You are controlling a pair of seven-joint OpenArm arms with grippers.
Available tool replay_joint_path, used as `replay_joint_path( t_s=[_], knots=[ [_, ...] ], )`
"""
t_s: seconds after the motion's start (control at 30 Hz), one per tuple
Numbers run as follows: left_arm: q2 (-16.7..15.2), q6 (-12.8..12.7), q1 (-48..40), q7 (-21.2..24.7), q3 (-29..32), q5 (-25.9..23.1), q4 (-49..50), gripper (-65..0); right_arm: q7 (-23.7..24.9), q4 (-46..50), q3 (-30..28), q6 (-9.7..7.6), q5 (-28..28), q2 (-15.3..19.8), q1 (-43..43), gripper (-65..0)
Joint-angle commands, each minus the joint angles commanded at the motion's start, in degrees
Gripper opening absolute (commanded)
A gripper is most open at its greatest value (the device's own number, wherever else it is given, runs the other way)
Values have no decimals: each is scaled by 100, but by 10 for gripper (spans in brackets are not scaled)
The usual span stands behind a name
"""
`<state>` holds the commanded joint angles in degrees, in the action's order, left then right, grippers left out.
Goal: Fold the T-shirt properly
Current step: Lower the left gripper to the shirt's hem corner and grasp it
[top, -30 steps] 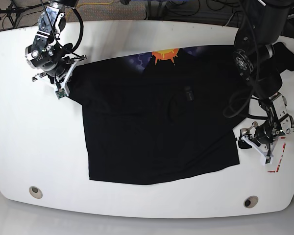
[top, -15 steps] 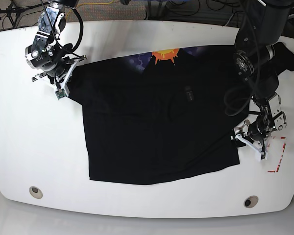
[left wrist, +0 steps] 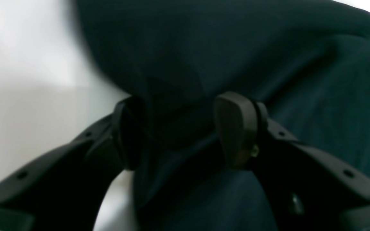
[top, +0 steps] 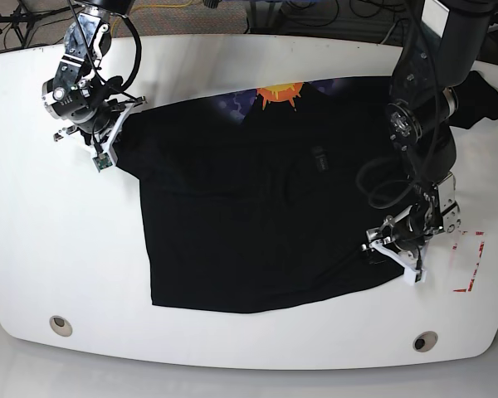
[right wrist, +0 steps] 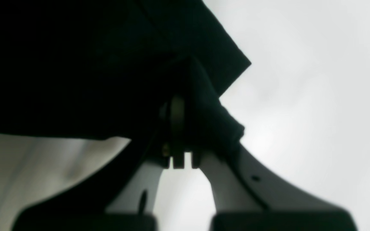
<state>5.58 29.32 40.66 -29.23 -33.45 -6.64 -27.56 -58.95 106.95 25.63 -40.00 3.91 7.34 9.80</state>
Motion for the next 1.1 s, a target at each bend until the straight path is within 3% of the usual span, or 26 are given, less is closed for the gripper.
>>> replay_joint_path(
  t_s=[0.23, 0.37, 0.4, 0.47, 0.77, 0.97, 1.1],
  knots=[
    [-18, 0, -18, 0, -9, 0, 0, -325, 0, 0, 0, 0, 0, 0, 0, -650],
    [0, 0, -26, 18, -18, 0, 0, -485, 0, 0, 0, 0, 0, 0, 0, -650],
    [9, 0, -35, 26, -18, 0, -9, -581, 0, 0, 0, 0, 0, 0, 0, -650],
    [18, 0, -35, 26, -18, 0, -9, -650, 0, 0, 0, 0, 0, 0, 0, -650],
    [88, 26, -114, -149, -422, -9, -563, -650, 0, 35, 0, 0, 9, -9, 0, -650],
    [88, 53, -237, -905, -527, -9, -1547, -650, 0, 53, 0, 0, 0, 26, 0, -650],
    [88, 387, -554, -1415, -536, -9, -2356, -650, -18, 44, 9, 0, 0, 35, -158, -650]
  ],
)
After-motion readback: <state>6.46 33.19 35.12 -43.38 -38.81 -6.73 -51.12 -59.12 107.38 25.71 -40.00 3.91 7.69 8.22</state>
